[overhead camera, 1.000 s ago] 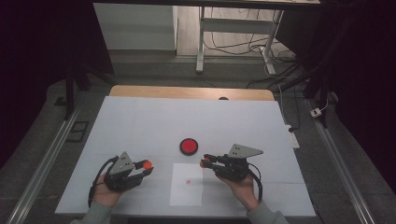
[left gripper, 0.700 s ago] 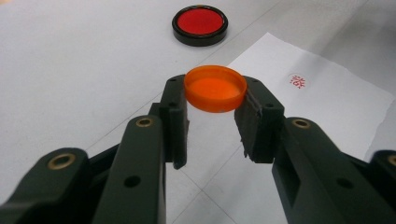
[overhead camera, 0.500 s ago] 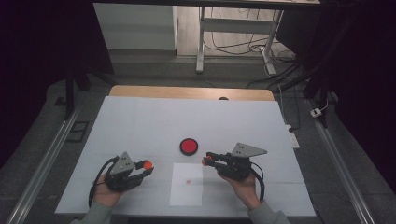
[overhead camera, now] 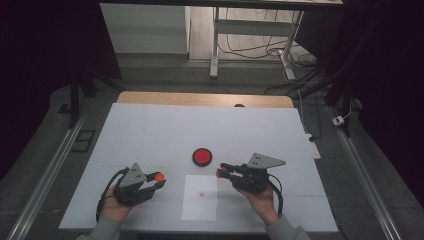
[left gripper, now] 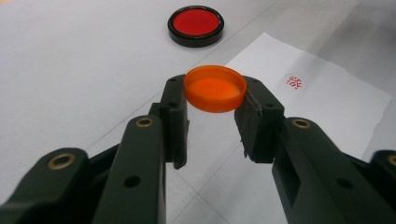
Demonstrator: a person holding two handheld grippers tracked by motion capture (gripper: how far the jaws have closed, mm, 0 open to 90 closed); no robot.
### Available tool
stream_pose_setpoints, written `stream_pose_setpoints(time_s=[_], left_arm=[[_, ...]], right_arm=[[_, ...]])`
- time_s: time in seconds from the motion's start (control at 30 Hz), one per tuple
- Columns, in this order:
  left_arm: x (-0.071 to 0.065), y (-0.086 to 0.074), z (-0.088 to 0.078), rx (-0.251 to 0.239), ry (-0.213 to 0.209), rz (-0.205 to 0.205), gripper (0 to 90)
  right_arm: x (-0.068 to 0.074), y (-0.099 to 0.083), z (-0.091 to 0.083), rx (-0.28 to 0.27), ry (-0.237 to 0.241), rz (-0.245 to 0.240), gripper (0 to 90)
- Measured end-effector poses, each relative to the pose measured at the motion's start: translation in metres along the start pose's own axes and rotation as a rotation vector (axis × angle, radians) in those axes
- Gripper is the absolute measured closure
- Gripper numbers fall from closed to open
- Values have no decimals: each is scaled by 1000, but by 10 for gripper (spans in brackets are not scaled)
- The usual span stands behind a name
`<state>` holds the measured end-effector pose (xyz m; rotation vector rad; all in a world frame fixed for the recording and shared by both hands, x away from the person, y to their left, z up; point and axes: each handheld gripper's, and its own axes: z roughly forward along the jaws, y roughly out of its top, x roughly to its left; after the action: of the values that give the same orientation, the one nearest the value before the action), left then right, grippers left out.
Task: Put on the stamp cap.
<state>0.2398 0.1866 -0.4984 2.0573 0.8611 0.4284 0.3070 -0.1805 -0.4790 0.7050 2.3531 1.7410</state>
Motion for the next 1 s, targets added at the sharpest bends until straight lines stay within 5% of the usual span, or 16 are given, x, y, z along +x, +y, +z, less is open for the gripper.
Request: stream_pose_setpoints(time_s=[1.0], left_arm=[[-16,13,15,14,-39,48,645]], right_arm=[[2,2,0,-6,5,-5,722]])
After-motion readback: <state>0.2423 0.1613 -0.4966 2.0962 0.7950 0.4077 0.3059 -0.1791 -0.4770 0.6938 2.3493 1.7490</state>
